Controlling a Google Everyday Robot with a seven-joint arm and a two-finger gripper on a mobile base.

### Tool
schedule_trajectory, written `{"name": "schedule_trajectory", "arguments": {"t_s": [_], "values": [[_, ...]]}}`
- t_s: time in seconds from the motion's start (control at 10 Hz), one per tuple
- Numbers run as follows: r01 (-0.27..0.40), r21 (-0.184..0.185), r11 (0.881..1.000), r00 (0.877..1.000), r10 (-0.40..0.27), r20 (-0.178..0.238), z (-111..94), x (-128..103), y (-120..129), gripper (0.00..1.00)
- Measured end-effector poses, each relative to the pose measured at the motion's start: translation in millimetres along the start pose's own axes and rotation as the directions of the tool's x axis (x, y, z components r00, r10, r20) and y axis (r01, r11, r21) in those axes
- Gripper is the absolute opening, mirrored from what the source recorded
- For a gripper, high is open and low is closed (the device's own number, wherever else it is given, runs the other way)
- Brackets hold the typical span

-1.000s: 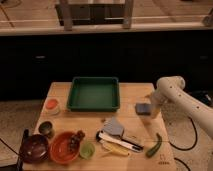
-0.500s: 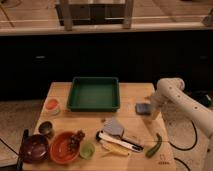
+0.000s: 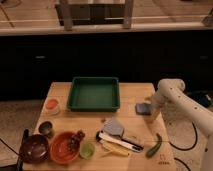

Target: Wipe tray with sponge

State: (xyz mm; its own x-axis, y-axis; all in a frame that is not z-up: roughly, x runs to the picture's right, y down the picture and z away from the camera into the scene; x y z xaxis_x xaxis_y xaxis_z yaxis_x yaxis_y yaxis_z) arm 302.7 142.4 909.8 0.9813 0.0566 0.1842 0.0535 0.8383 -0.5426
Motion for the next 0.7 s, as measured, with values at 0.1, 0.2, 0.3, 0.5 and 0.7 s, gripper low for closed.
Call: {"name": "schedule_trajectory", "arguments": {"t_s": [0.1,0.2,0.3,0.5,0.7], "values": [[-0.001,0.000,1.000,1.000,0.001,0.001,0.4,1.1,0.1,0.80],[-0.001,0.000,1.000,1.000,0.001,0.003,1.4,1.4,0.0,0.80],[-0.001,0.000,1.000,1.000,0.001,0.004,2.2,1.9,-0.4,0.80],[-0.003,0.000,1.000,1.000,0.003,0.007,3.2,3.3,-0.3,0.80],[-0.004,-0.001,1.000,1.000,0.004,0.010,4.4,5.0,0.0,0.80]]}}
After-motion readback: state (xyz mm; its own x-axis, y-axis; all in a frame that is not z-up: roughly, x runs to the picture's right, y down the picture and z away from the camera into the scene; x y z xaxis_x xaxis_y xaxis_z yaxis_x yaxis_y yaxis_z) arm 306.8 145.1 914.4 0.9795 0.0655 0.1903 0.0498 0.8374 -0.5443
